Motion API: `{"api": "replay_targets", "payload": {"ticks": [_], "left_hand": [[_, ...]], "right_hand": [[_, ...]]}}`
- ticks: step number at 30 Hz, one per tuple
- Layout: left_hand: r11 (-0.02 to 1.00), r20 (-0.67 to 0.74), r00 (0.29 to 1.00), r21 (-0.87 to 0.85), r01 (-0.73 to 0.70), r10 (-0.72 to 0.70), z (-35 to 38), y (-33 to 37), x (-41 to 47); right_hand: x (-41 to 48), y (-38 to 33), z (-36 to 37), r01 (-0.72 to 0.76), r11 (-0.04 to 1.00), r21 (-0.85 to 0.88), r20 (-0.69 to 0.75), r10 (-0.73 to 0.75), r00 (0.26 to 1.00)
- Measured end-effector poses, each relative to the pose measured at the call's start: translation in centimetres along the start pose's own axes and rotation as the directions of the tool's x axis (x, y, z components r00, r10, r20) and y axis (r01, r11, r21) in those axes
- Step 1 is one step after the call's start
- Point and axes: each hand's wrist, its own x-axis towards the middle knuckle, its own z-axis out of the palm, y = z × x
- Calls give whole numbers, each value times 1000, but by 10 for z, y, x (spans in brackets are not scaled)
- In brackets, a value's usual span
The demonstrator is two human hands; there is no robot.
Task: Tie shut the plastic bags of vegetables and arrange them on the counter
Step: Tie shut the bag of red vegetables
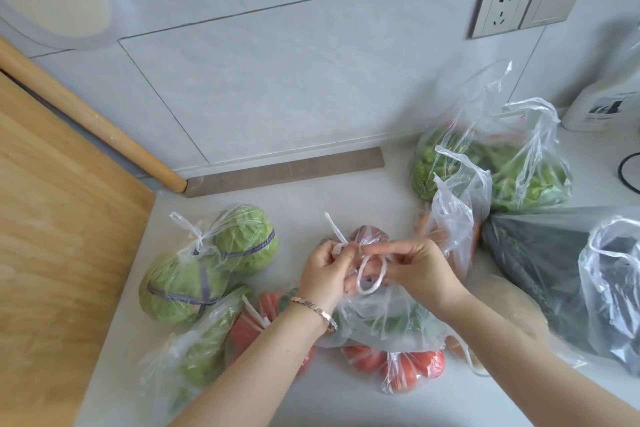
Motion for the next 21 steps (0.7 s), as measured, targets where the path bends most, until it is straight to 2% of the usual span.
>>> {"api": "replay_targets", "payload": {"ticks": [3, 4, 5, 7, 8, 9, 10, 11, 12, 14, 16, 18, 20, 21], "left_hand": [[981, 62, 994, -166, 103, -94, 2, 4, -6], [948, 86, 983, -266, 177, -160, 2, 6, -6], [874, 133, 963, -404, 269, -235, 0, 10, -5], [627, 220, 927, -687, 368, -302, -9, 15, -1], [527, 203, 936, -783, 332, -288, -15, 14, 3], [433, 187, 949, -855, 285, -256, -21, 15, 5], [370, 166, 961, -898, 240, -221, -25, 13, 7], [330, 150, 967, -920, 212, -204, -28, 11, 7], [314, 128, 965, -929, 197, -228, -31, 6, 10], [317, 63, 937, -931, 179, -343, -42, -7, 14], [375, -31, 884, -912, 166, -466, -57, -26, 21], [406, -66, 846, -895, 184, -529, -68, -43, 24], [471, -86, 863, -862, 187, -499, -68, -49, 24], [537, -98, 888, -824, 180, -449, -65, -46, 22]], "right_hand": [[1, -4, 7, 22, 985, -174, -85, -38, 996], [1, -6, 8, 2, 972, -233, -112, -29, 993], [2, -4, 6, -19, 977, -213, -145, -13, 989], [5, -6, 2, -85, 996, 39, -253, 93, 963], [5, -7, -1, -91, 971, 223, -284, 154, 946], [6, -4, -6, -87, 898, 432, -279, 225, 933], [5, -3, -9, -66, 756, 651, -256, 300, 919], [3, 2, -13, -59, 604, 794, -219, 375, 901], [1, 7, -19, -43, 490, 871, -200, 433, 879], [-6, 22, -35, -24, 353, 935, -182, 540, 822], [-14, 41, -54, -20, 276, 961, -173, 654, 737], [-22, 54, -64, -39, 289, 956, -191, 722, 665], [-22, 58, -66, -41, 318, 947, -221, 741, 634], [-19, 55, -65, -43, 358, 933, -250, 729, 638]]}}
